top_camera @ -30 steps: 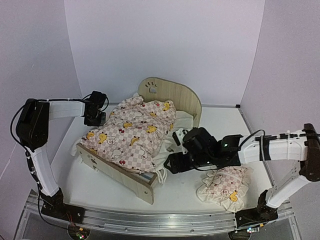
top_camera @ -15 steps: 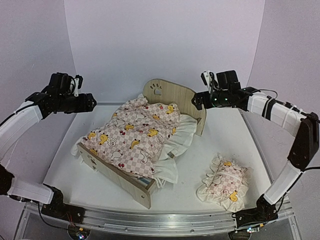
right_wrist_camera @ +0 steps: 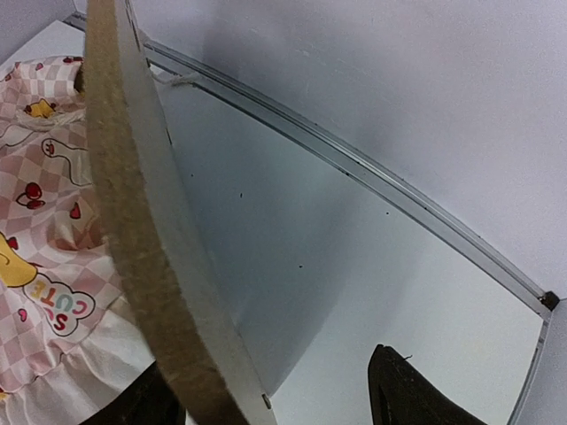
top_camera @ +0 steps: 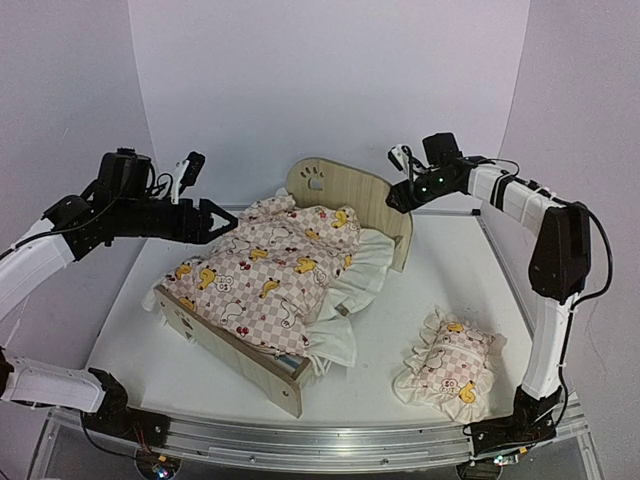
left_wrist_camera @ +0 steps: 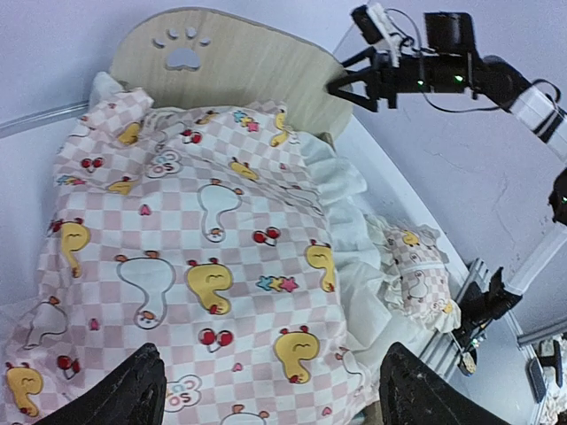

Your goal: Set up the pet bed

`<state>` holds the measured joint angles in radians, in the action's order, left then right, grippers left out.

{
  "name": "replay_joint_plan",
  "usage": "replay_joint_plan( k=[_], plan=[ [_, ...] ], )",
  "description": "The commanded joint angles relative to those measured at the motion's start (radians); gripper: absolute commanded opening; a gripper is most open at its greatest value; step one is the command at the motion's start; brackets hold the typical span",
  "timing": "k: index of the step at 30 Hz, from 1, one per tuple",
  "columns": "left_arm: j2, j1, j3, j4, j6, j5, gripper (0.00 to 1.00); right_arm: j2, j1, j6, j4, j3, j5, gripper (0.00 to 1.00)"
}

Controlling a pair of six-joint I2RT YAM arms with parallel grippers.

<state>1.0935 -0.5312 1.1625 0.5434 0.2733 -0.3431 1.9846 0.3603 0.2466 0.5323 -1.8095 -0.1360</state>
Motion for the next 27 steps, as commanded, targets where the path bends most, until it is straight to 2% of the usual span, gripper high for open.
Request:
replay_joint_plan(
  k=[1,3,6,9,13,16,22,27],
  plan=[
    [0.028,-0.060,0.024,-0.085,0.034,-0.022,0.83,0.056,-0.023,0.011,0.012,-0.086,-0.059,0.63],
    [0.052,-0.090,0.028,-0.099,0.040,-0.007,0.82,0.063,-0.023,-0.027,0.015,-0.098,-0.065,0.51],
    [0.086,-0.124,0.034,-0.121,0.054,0.021,0.82,0.021,-0.015,-0.145,0.019,-0.065,-0.076,0.27],
    [0.132,-0.134,0.052,-0.137,0.070,0.049,0.82,-0.067,0.022,-0.323,0.005,0.038,-0.049,0.18],
    [0.230,-0.135,0.117,-0.139,0.081,0.056,0.82,-0.195,0.122,-0.493,-0.018,0.217,0.164,0.12],
    [0.323,-0.178,0.180,-0.162,0.073,0.070,0.80,-0.294,0.189,-0.626,-0.066,0.360,0.252,0.01],
    [0.546,-0.383,0.331,-0.213,-0.038,0.214,0.81,-0.448,0.343,-0.783,-0.215,0.604,0.250,0.01],
    [0.669,-0.518,0.331,-0.296,-0.175,0.331,0.87,-0.552,0.359,-0.790,-0.365,0.726,0.117,0.21]
  ],
)
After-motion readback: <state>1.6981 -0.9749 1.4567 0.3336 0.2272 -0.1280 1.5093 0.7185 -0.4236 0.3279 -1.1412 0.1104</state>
